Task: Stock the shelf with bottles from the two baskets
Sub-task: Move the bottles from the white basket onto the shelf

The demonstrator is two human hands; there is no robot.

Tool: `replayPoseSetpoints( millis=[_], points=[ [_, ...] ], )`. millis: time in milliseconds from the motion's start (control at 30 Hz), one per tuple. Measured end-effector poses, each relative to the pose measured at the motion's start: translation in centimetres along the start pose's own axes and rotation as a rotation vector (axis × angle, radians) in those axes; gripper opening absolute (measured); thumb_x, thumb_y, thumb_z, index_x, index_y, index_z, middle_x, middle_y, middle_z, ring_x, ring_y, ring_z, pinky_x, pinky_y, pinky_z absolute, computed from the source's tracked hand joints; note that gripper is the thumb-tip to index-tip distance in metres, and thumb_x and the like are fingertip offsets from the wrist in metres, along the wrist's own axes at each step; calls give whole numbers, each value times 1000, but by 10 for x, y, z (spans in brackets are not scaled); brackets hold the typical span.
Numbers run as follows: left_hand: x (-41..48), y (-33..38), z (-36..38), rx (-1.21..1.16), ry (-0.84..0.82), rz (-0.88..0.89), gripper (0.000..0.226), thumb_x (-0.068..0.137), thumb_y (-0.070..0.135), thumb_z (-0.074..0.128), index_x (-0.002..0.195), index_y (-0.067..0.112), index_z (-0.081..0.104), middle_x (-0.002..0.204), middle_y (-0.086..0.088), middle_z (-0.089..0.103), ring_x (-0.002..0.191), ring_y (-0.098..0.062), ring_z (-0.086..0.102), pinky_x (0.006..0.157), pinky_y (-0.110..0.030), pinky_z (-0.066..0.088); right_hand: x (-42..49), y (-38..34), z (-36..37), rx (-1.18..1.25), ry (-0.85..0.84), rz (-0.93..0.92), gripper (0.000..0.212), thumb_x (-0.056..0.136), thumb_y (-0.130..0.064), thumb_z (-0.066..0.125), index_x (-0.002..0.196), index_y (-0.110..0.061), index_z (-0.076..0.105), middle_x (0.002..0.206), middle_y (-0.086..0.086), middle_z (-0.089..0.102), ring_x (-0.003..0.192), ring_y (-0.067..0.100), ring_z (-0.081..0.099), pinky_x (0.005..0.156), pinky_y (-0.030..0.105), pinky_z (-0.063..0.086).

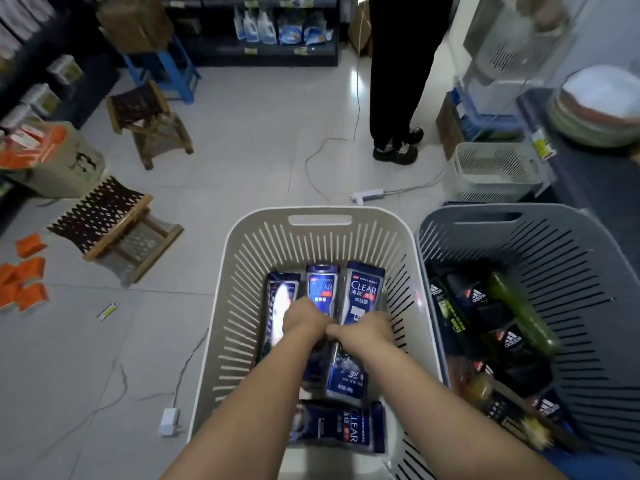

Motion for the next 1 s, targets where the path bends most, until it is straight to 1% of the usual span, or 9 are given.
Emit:
replayPoseSetpoints(
  millis=[100,167,267,333,433,567,733,867,1000],
  points=[
    [-26,-3,-23,-95,63,21,28,74,22,70,98,10,62,89,-3,64,81,-21,62,64,-27,47,-18,-10,-14,28,-29,-99,85,67,-34,84,128,-3,32,102,4,57,87,24,61,72,31,53],
    [-47,-2,-48,-182,123,59,39,64,26,76,97,14,61,79,5,61,68,-12,59,56,-24,47,-34,-21,-26,28,-41,-177,93,69,-32,83,136,-3,26,112,5,58,92,24,60,72,31,50],
    [-81,0,-94,-284,234,117,54,54,31,83,99,19,57,86,5,66,75,-13,65,65,-30,57,-65,-41,-47,54,-30,-299,96,68,-35,84,138,-6,26,122,7,59,100,26,61,79,33,51],
    [-107,6,-129,-319,313,200,59,55,31,86,105,22,55,90,9,66,77,-10,63,62,-24,51,-89,-52,-64,92,-18,-376,87,69,-32,84,133,-8,30,122,6,59,100,26,62,79,33,51],
    [-146,23,-174,-375,411,361,60,59,26,88,107,24,52,91,11,63,78,-8,60,57,-15,40,-128,-64,-97,145,52,-490,70,69,-32,83,117,-13,37,110,1,59,89,20,60,72,31,49],
    [-194,60,-209,-391,450,582,53,60,26,87,101,24,53,90,12,61,82,-10,61,60,-22,43,-186,-61,-151,204,251,-611,54,72,-32,81,103,-21,39,95,-8,53,83,15,54,71,29,47],
    [-258,118,-208,-357,348,879,57,60,36,89,103,28,52,99,10,64,88,-14,62,76,-33,51,-267,-17,-218,328,602,-620,56,70,-41,81,103,-23,40,96,-9,57,83,15,56,68,29,44],
    [-332,153,-178,-385,204,1120,53,59,34,88,99,29,54,96,11,65,86,-12,63,76,-35,52,-329,49,-257,452,850,-535,58,68,-45,81,105,-22,42,101,-5,63,86,20,62,72,34,52],
    [-409,181,-128,-361,36,1264,46,54,39,85,89,32,57,89,16,67,84,-9,65,77,-35,54,-393,137,-280,561,1049,-436,62,66,-45,82,109,-22,44,108,-5,65,95,21,64,80,38,54]
  ],
)
Point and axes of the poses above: each hand's wrist, its own x-axis towards the middle knuckle, its own z-axis out of the palm, y = z × x, the point moved 10 cm from there along x, towards the middle knuckle
